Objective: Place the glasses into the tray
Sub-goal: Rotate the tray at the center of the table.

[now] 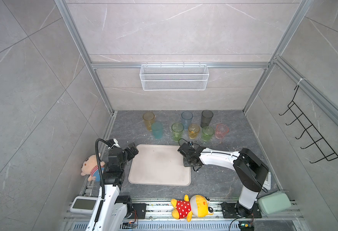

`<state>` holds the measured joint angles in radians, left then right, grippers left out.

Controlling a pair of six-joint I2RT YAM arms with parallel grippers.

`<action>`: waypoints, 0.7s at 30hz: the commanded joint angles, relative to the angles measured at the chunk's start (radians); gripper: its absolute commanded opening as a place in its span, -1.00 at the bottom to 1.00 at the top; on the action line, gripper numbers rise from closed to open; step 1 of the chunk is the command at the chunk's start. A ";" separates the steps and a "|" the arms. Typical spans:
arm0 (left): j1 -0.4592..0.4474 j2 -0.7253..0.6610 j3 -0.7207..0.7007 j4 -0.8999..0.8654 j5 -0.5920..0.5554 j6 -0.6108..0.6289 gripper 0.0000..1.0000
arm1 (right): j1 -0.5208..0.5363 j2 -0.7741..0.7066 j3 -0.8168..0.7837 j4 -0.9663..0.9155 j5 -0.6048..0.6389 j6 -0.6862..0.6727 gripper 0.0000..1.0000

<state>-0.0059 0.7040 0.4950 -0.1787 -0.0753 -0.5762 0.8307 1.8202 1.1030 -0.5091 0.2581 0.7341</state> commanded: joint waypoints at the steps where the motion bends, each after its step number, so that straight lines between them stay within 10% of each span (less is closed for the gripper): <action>1: 0.000 0.004 0.022 0.036 0.011 -0.002 0.98 | -0.043 -0.025 -0.043 -0.096 0.015 -0.078 -0.89; 21: -0.001 0.028 0.053 0.017 -0.002 0.029 0.95 | -0.240 -0.122 -0.152 -0.060 -0.100 -0.277 -1.00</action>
<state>-0.0059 0.7261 0.5068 -0.1791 -0.0757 -0.5644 0.6228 1.7157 0.9901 -0.4969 0.1349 0.5167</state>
